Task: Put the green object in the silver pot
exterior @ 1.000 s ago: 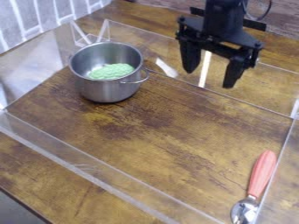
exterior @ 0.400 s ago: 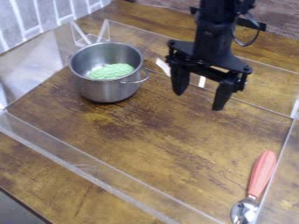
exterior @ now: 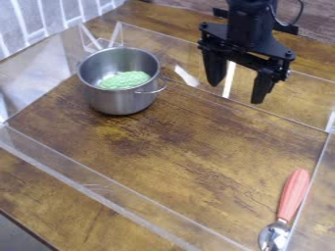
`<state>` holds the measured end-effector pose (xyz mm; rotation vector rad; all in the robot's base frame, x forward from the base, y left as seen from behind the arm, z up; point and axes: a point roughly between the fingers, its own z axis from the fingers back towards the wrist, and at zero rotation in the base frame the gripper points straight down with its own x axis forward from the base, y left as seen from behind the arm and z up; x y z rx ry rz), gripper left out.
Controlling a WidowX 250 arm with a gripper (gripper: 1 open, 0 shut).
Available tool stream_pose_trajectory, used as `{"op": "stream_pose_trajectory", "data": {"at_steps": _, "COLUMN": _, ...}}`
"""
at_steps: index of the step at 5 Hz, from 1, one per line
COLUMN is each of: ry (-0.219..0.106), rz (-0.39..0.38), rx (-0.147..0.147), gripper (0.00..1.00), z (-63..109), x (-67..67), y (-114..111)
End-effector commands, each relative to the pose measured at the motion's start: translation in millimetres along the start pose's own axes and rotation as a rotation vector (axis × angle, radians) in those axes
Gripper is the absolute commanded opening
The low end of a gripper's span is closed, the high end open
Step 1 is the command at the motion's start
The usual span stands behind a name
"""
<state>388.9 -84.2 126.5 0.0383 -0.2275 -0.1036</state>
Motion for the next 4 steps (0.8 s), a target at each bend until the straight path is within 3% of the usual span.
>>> {"op": "stream_pose_trajectory", "data": {"at_steps": 1, "ry": -0.044, "rz": 0.008, "rx": -0.011, "gripper": 1.0, "z": 16.1, "x": 2.6, "y": -14}}
{"op": "stream_pose_trajectory", "data": {"at_steps": 2, "ry": -0.014, "rz": 0.033, "rx": -0.007, "gripper": 1.0, "z": 9.0, "x": -5.9, "y": -21}}
{"op": "stream_pose_trajectory", "data": {"at_steps": 3, "ry": -0.005, "rz": -0.002, "rx": -0.018, "gripper": 1.0, "z": -8.4, "x": -6.8, "y": -20}}
{"op": "stream_pose_trajectory", "data": {"at_steps": 4, "ry": -0.017, "rz": -0.027, "rx": -0.019, "gripper": 1.0, "z": -17.0, "x": -2.1, "y": -8}}
